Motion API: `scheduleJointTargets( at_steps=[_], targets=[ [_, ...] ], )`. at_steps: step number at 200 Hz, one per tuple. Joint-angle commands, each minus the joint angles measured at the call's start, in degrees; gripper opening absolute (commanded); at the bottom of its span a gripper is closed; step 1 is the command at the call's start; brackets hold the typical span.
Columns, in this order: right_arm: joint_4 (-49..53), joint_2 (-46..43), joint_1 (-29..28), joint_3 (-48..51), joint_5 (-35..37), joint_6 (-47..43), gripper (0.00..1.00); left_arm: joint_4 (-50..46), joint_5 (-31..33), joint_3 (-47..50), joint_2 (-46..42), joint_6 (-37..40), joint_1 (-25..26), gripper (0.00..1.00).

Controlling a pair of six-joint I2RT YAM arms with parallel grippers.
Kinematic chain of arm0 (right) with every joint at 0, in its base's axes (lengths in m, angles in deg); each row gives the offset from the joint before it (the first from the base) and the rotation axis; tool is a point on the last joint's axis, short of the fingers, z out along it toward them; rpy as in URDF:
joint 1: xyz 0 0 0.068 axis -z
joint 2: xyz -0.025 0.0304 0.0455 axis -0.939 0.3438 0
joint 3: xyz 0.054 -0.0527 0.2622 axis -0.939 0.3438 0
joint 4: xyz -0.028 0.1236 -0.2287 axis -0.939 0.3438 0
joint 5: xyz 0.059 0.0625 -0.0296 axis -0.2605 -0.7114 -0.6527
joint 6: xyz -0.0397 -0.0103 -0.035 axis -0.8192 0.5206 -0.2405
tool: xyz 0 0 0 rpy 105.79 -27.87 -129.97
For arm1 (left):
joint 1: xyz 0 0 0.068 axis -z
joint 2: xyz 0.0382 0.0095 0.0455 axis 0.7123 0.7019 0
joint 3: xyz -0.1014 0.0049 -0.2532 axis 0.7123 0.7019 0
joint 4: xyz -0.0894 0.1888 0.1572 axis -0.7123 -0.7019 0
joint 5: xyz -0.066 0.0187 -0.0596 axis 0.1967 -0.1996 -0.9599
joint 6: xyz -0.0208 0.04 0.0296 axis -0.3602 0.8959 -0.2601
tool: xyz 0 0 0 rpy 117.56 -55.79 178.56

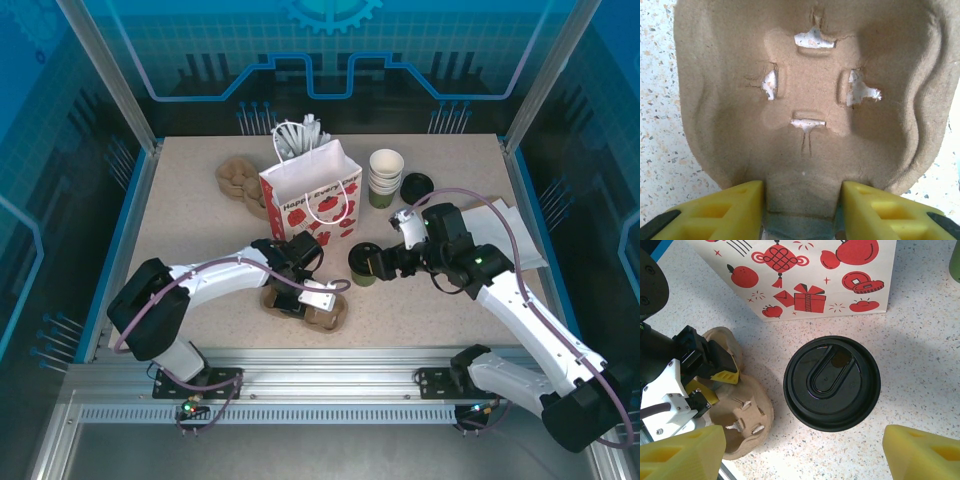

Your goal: Pack the takeout coffee

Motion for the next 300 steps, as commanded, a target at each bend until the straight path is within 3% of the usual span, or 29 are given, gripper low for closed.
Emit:
scheduleJointTargets(
  at_steps=[1, 123, 164, 197, 244, 300],
  targets=[
    [0.0, -0.8, 0.6, 0.6, -0.4, 0.6, 0.84, -1.3, 0.6, -0.7, 1.2, 1.1, 0.5, 0.45],
    [0.6, -1.6, 0.9, 0.2, -0.3, 0.9, 0.84, -4.3, 0.4, -1.8, -2.8, -3.2, 0.5, 0.31],
    [1.1, -1.9, 0.8, -0.6, -0.2, 1.1, 0.83, -10.6, 0.8, -2.3, -6.4, -9.9, 0.5, 0.27],
    [1.1, -1.8, 0.8, -2.5, -0.1, 1.4, 0.84, -15.5, -0.8, -2.6, -14.2, -16.4, 0.5, 0.28],
    [1.8, 0.9, 1.6, -8.5, 0.5, 0.7, 0.83, -23.5, -5.3, -14.3, -20.6, -23.5, 0.5, 0.28],
    [3.0, 2.2, 10.1, -15.9, -2.2, 3.8, 0.83, -23.1, -5.4, -35.2, -19.8, -33.3, -1.3, 0.3]
  ],
)
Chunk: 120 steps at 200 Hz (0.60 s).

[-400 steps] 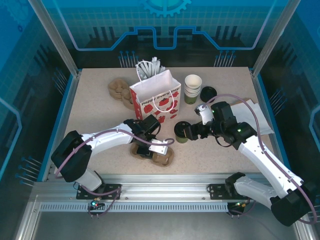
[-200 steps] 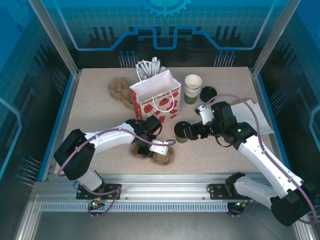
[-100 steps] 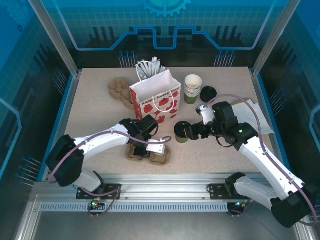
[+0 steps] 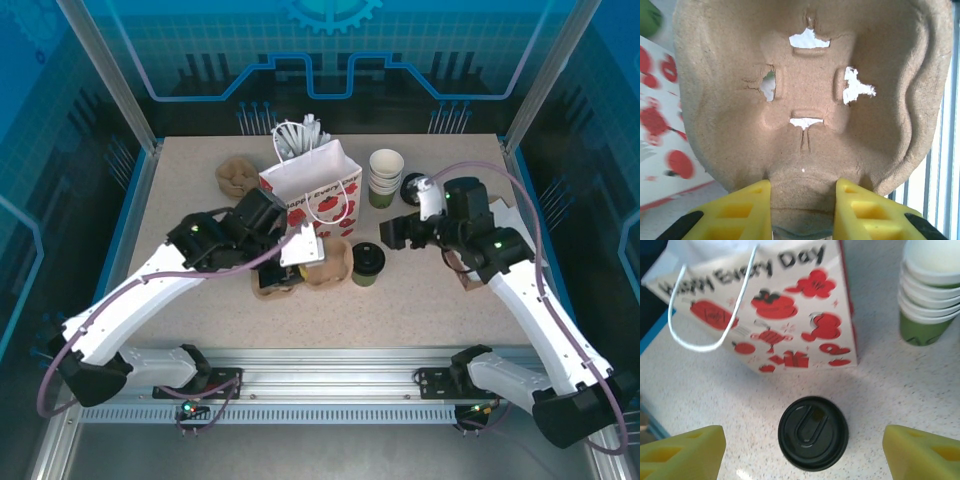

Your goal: Pack the takeout coffee

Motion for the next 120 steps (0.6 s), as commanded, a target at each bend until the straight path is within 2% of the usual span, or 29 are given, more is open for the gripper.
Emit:
scheduleJointTargets(
  at_steps=[1, 24, 48, 80, 120],
  targets=[
    [1.3, 0.1, 3.1, -3.6, -1.7, 2.4, 0.83, -1.4, -2.8, -8.3, 0.1, -6.8, -1.3, 0.3],
    [0.1, 1.1, 3.7, -6.2, -0.8, 3.3, 0.84, -0.2, -4.6, -16.3, 2.6, -11.4, -4.3, 0.32],
    [-2.3, 5.6, 3.6, -10.5, -3.1, 4.7, 0.84, 2.7, -2.8, -22.2, 6.1, -15.8, -7.6, 0.33],
    [-5.3, 15.7, 2.1, -18.6, -5.0, 5.7, 0.84, 6.5, -3.0, -28.3, 12.3, -20.2, -13.3, 0.31],
    [-6.1, 30.0, -0.2, -30.7, -5.1, 5.2, 0.8, 10.5, -3.5, -34.8, 19.5, -24.0, -17.9, 0.3]
  ],
)
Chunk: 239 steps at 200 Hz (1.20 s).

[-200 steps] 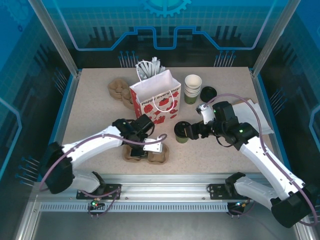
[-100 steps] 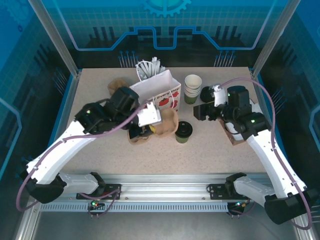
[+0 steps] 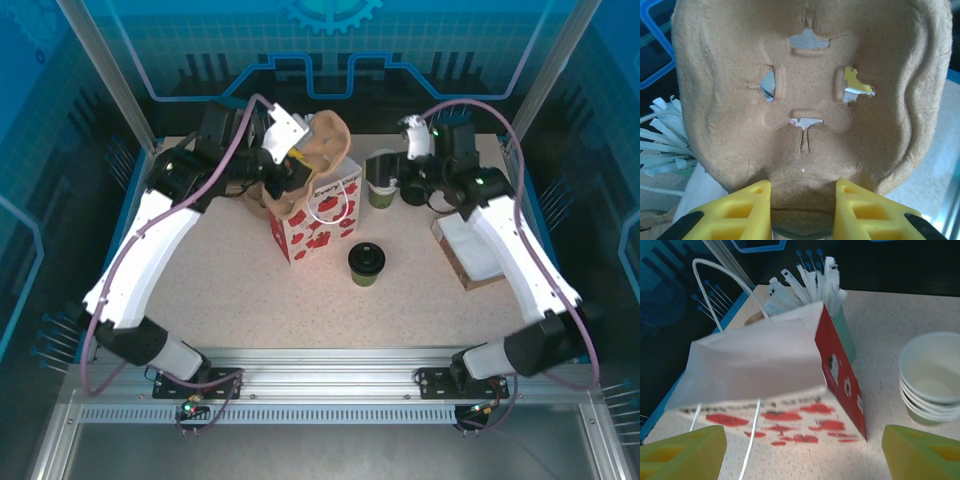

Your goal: Pack the takeout coffee

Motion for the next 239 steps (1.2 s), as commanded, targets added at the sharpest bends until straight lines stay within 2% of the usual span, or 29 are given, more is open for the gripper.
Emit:
scheduleJointTargets(
  at_steps=[1, 39, 80, 158, 239],
  targets=[
    [-1.7, 6.4, -1.2, -6.3, -1.6, 0.6, 0.8, 4.0, -1.2, -4.1, 2.7, -4.4, -2.4, 0.3],
    [-0.5, 17.1, -1.5, -14.4, -3.5, 0.3, 0.72, 4.3, -1.3, -8.0, 7.1, -4.8, -4.5, 0.31],
    [1.3, 22.6, -2.8, -18.2, -4.2, -0.9, 0.59, 4.8, -1.4, -8.7, 8.9, -5.0, -5.8, 0.31],
    [2.5, 25.2, -2.9, -20.4, -2.7, -2.9, 0.31, 5.9, -2.1, -8.0, 11.9, -2.7, -5.8, 0.32],
    [2.3, 24.7, -2.9, -19.8, -1.7, -3.2, 0.18, 5.8, -2.2, -7.2, 14.7, 0.9, -5.9, 0.3]
  ],
)
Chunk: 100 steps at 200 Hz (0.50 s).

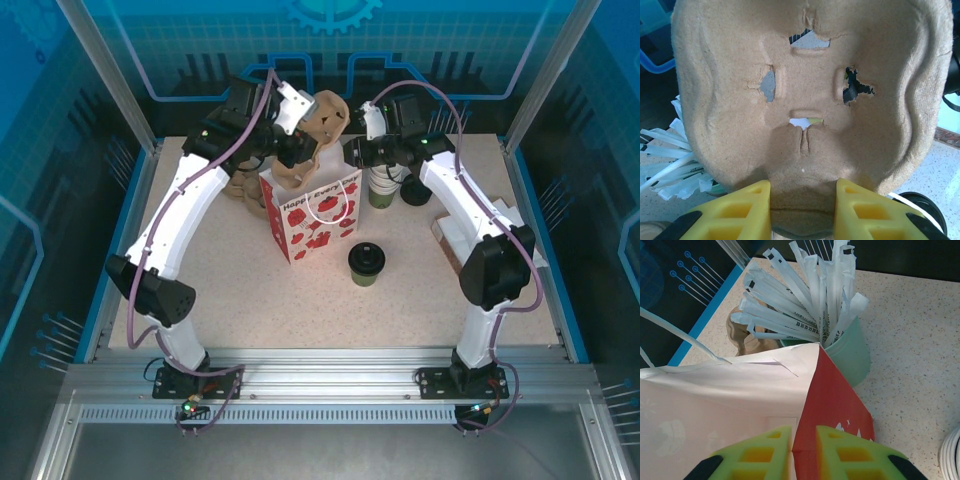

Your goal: Pack the takeout coffee

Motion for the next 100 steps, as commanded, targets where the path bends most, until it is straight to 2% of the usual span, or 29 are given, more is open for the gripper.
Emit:
scheduleJointTargets(
  at_steps=[1, 60, 100],
  targets=[
    [0.8, 0.3, -0.5, -1.4, 0.3, -0.8, 0.18, 1.1, -1.5, -0.3, 0.8, 2.5, -0.4, 0.3],
    [0.7, -0.3, -0.4, -0.9, 1.0, -0.9, 0.1, 0.9, -2.7, 0.0, 2.4, 4.6, -1.1, 0.27],
    [0.9, -0.5, -0.1, -0.8, 1.5, -0.6, 0.09, 0.8, -3.1, 1.0, 2.8, 5.3, -1.4, 0.26]
  ],
)
